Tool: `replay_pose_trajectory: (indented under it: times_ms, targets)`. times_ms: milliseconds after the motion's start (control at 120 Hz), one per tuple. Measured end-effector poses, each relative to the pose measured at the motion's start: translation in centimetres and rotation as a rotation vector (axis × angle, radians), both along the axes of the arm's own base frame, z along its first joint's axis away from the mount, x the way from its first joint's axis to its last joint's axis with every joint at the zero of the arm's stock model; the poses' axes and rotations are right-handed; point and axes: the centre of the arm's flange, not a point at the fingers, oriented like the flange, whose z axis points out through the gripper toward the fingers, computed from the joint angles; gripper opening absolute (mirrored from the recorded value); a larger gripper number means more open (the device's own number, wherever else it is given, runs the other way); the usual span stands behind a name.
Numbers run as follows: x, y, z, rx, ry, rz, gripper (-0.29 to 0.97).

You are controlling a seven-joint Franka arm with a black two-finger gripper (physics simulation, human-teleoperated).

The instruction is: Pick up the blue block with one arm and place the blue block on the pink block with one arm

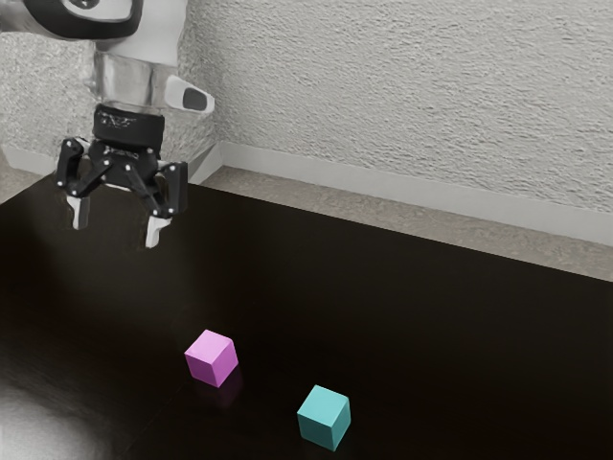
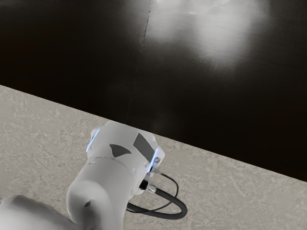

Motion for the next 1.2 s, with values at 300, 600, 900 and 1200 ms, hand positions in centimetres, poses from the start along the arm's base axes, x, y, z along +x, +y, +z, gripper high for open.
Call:
replay_pose_trajectory:
  times_ms: [300, 600, 900, 1200]
  targets:
    - [3.4, 1.4, 1.5, 0.091, -0.245, 0.493, 0.68]
    - [2.0, -3.1, -11.8, 0.180, -0.166, 0.586, 0.68]
    - [3.3, -11.4, -24.0, -0.010, -0.256, 0.379, 0.68]
    - [4.8, -11.9, -28.9, -0.098, -0.373, 0.099, 0.68]
